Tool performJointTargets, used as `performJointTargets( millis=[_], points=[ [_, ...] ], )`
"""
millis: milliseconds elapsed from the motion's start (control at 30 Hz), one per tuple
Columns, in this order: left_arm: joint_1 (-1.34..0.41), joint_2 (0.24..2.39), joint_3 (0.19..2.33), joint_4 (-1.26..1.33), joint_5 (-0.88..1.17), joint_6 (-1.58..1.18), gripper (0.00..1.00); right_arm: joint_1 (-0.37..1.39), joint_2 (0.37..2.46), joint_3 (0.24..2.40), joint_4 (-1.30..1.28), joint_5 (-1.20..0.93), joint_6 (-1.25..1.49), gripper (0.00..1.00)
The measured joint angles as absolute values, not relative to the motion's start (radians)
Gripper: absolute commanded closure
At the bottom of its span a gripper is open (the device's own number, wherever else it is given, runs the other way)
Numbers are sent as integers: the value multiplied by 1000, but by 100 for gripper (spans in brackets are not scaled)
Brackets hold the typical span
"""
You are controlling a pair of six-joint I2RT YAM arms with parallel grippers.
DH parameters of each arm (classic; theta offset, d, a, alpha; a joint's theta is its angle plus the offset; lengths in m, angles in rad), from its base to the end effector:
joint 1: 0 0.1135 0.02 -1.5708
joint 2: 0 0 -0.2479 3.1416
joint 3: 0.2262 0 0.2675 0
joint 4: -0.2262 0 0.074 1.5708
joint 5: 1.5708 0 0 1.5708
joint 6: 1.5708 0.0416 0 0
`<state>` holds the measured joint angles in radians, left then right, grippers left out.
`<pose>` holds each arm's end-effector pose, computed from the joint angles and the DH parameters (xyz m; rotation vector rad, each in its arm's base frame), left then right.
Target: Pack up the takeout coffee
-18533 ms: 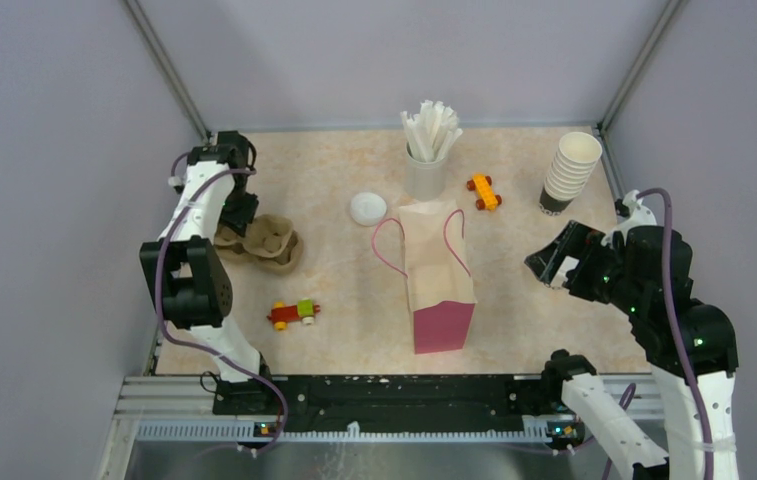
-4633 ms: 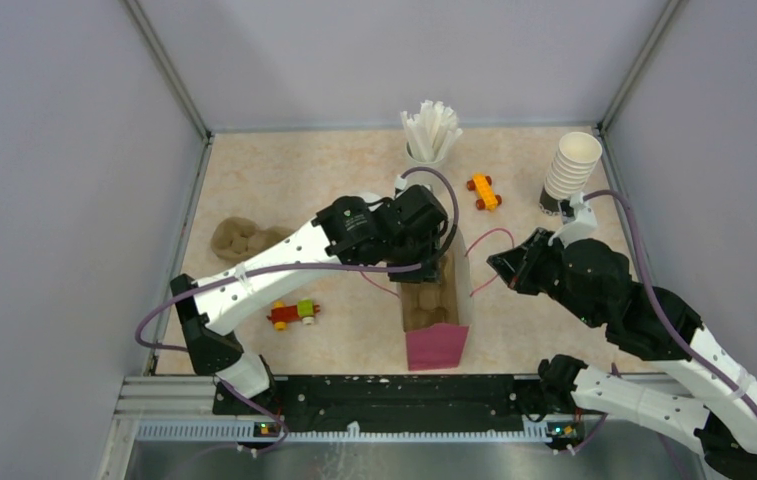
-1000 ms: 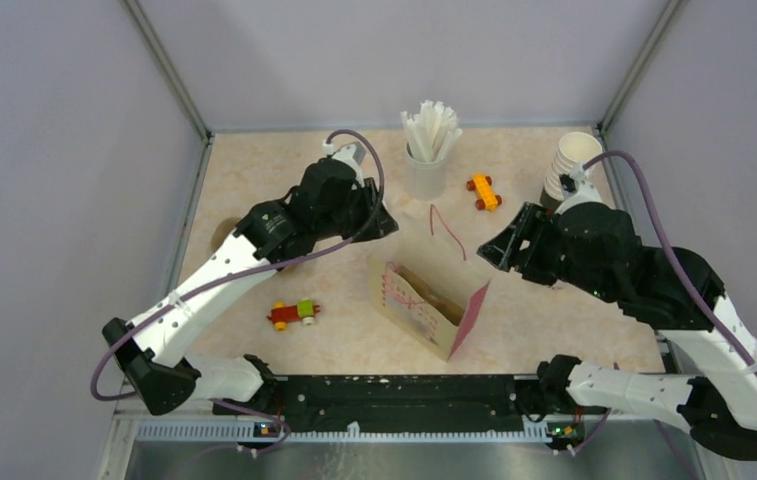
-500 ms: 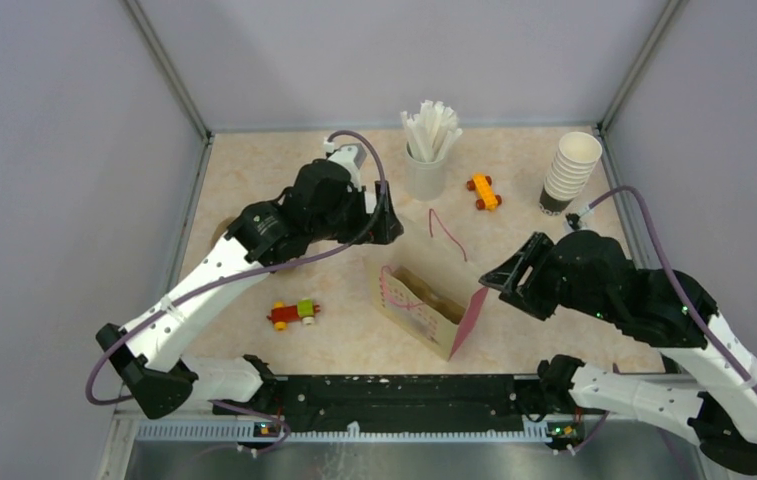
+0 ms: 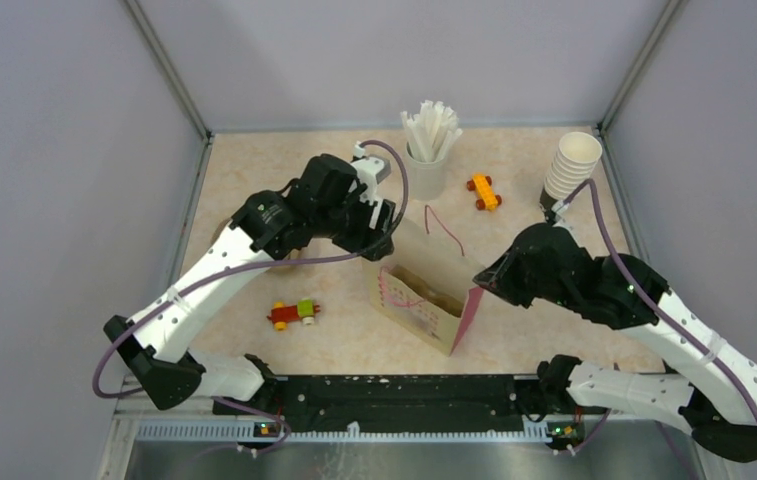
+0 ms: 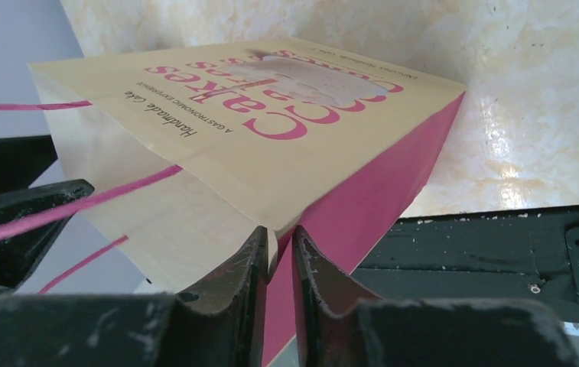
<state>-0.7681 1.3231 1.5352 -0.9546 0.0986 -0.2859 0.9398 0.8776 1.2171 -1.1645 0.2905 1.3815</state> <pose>0.2032 -0.2020 0.3893 0.6230 2.3159 -0.6323 0.1068 0.1259 0.3639 0.6836 2.3950 0.7470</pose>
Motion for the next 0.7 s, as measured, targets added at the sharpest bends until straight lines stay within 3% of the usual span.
performJointTargets(
  millis=[67,200,300,333,433,533,700],
  points=[
    [-768,1325,1535,-959,111,-263,32,940,877,1219,-1166,309,1369,92],
    [-767,1335,1559,-960,127,-235,52,940,883,1224,-1148,341,1298,100],
    [-767,1367,1616,-966,135,-233,57,940,905,1251,-1142,359,1216,100],
    [-767,1380,1637,-964,136,-237,53,940,915,1267,-1134,375,1164,100],
    [-767,1410,1687,-950,144,-245,21,940,945,1293,-1118,408,1069,100],
    [-767,1438,1729,-960,152,-265,2,940,956,1312,-1090,456,959,100],
    [-767,1479,1799,-984,159,-287,1,940,930,1309,-1053,510,825,100]
  ],
)
